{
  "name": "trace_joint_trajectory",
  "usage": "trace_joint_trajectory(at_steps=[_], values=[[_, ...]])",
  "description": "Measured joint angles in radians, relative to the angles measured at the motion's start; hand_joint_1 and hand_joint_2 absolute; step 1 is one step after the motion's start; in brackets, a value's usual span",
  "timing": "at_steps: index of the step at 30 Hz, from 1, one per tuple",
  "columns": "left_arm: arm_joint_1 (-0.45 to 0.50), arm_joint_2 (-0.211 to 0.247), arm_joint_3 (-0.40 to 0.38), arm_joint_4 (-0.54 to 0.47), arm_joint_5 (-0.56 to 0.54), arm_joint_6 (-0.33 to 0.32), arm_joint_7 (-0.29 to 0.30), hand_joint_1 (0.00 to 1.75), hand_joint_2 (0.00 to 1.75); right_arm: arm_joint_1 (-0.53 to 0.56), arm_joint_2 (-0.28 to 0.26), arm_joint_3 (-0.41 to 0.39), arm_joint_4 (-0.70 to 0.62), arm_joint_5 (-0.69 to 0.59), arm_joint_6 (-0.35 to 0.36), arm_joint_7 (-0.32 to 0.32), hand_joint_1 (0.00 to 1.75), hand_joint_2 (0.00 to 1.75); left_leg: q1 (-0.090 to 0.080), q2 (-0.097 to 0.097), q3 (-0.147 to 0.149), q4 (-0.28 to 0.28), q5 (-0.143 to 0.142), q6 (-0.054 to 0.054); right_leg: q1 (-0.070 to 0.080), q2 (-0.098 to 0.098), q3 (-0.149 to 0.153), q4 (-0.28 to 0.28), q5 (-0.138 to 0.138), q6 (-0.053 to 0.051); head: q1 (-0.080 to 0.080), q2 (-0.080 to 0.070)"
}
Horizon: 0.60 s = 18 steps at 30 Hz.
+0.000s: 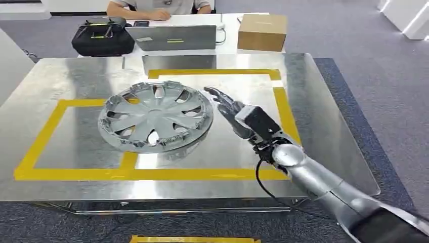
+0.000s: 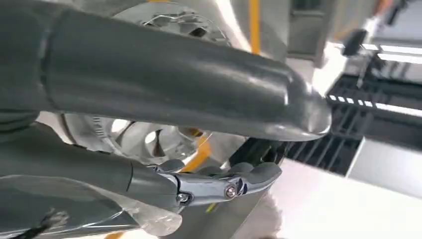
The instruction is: Take the parts from the cabinet and place them on the table.
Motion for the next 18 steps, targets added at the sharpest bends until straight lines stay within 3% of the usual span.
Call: trace_joint_trajectory(at_steps=[1,2,5,7,10,11,12,13,14,16,17,18], values=[[-0.002,0.003,0.000,0.000,-0.001,-0.003,0.000,0.00,0.00,0.024,0.003,-0.025,-0.032,0.009,-0.007,-0.003,0.00,0.00,-0.005,0.000,0.031,-0.058,-0.009,0.009,-0.001,0.000,0.000,-0.001,0.001,0.002,0.002,0.000],[-0.003,0.004,0.000,0.000,-0.001,-0.005,0.000,0.00,0.00,0.045,0.003,-0.045,-0.057,0.012,-0.010,-0.007,0.00,0.00,-0.008,0.001,0.037,-0.076,-0.010,0.009,0.003,0.002,-0.006,0.003,0.001,0.006,0.002,0.000],[-0.002,0.004,0.000,0.000,-0.002,-0.013,-0.002,0.00,0.00,0.104,0.011,-0.089,-0.118,0.013,-0.013,-0.024,0.00,0.00,-0.015,0.000,0.033,-0.075,-0.008,0.017,-0.004,0.001,-0.004,-0.005,0.007,0.022,0.001,0.000],[-0.002,0.000,0.000,0.000,0.000,-0.017,-0.003,0.00,0.00,0.135,0.013,-0.115,-0.160,0.008,-0.018,-0.037,0.00,0.00,-0.005,0.003,0.042,-0.094,0.006,0.030,-0.004,0.006,-0.014,0.003,-0.007,0.034,0.002,0.000],[-0.004,0.002,0.000,0.000,0.000,-0.022,-0.006,0.00,0.00,0.159,0.018,-0.140,-0.191,0.006,-0.028,-0.050,0.00,0.00,-0.006,0.003,0.040,-0.094,0.008,0.036,-0.007,0.010,-0.093,0.182,-0.109,0.044,0.006,0.000],[-0.004,0.002,0.001,0.000,0.001,-0.024,-0.010,0.00,0.00,0.183,0.019,-0.147,-0.203,0.006,-0.031,-0.054,0.00,0.00,-0.007,0.003,0.039,-0.094,0.007,0.037,-0.008,0.010,-0.124,0.252,-0.134,0.048,0.007,0.000],[-0.003,0.002,0.003,0.000,0.002,-0.026,-0.013,0.00,0.00,0.206,0.019,-0.157,-0.221,0.008,-0.035,-0.057,0.00,0.00,-0.007,0.002,0.039,-0.093,0.007,0.038,-0.009,0.010,-0.135,0.277,-0.135,0.049,0.009,0.000],[-0.002,0.002,0.005,0.000,0.002,-0.027,-0.015,0.00,0.00,0.216,0.019,-0.161,-0.229,0.008,-0.036,-0.057,0.00,0.00,-0.008,0.001,0.039,-0.093,0.007,0.038,-0.009,0.010,-0.125,0.256,-0.115,0.048,0.009,0.000],[-0.001,0.002,0.005,0.000,0.002,-0.027,-0.015,0.00,0.00,0.218,0.019,-0.164,-0.235,0.009,-0.037,-0.058,0.00,0.00,-0.008,0.001,0.039,-0.092,0.007,0.037,-0.009,0.010,-0.094,0.196,-0.078,0.046,0.008,0.000],[-0.004,0.002,0.005,0.000,0.010,-0.032,-0.021,0.00,0.00,0.221,0.019,-0.170,-0.250,0.015,-0.042,-0.063,0.00,0.00,-0.008,0.001,0.040,-0.089,0.004,0.032,-0.009,0.010,-0.003,0.028,-0.005,0.040,0.009,0.000],[-0.005,0.001,0.006,0.000,0.013,-0.034,-0.023,0.00,0.00,0.222,0.019,-0.174,-0.258,0.020,-0.045,-0.067,0.00,0.00,-0.015,0.001,0.037,-0.085,0.001,0.027,-0.004,0.010,0.016,-0.005,-0.021,0.037,0.008,0.000],[-0.007,0.002,0.008,0.000,0.020,-0.037,-0.027,0.00,0.00,0.227,0.021,-0.178,-0.267,0.026,-0.052,-0.073,0.00,0.00,-0.015,0.002,0.033,-0.081,0.001,0.022,-0.007,0.013,0.023,-0.010,-0.019,0.028,0.006,0.000]])
